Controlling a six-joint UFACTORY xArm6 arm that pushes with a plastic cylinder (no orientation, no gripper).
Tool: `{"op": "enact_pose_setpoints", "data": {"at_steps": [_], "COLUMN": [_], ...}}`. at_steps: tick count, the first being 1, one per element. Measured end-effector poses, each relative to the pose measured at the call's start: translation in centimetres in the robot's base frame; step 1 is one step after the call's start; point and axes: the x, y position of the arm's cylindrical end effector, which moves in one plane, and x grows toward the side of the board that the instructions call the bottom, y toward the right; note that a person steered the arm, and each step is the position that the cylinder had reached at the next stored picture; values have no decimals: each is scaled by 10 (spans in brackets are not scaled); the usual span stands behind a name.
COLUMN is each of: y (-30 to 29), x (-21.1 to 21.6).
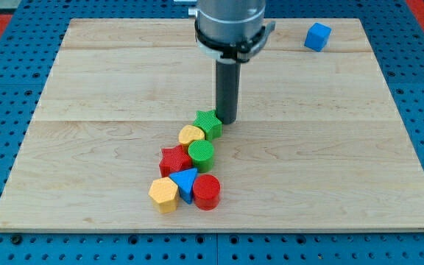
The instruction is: Slide the blue cube towards the group of blocks
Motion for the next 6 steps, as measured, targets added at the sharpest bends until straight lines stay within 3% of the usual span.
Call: {"op": "enact_pose_setpoints", "data": {"at_steps": [1,2,3,4,5,6], "y": [-29,-37,5,109,202,260], "x": [-1,24,1,-43,-117,-167]}}
